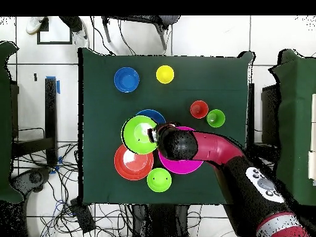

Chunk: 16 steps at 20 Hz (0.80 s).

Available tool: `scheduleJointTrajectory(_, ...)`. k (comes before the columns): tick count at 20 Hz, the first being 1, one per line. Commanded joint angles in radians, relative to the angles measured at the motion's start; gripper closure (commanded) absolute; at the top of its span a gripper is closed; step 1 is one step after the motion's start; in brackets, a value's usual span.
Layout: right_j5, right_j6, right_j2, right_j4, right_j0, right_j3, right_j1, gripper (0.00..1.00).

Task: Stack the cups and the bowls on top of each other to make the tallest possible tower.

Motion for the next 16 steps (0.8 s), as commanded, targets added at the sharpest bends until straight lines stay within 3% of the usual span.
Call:
scheduleJointTrajectory(1, 0.081, 0.099, -0.023, 0.006, -0.007, -0.026, -0.014, 1.0)
scheduleJointTrajectory(9, 0.135, 0.083, 0.01, 0.034, -0.034, -0.015, -0.042, 1.0)
scheduleJointTrajectory(16, 0.098, 0.113, -0.046, -0.007, 0.025, -0.073, 0.032, 1.0)
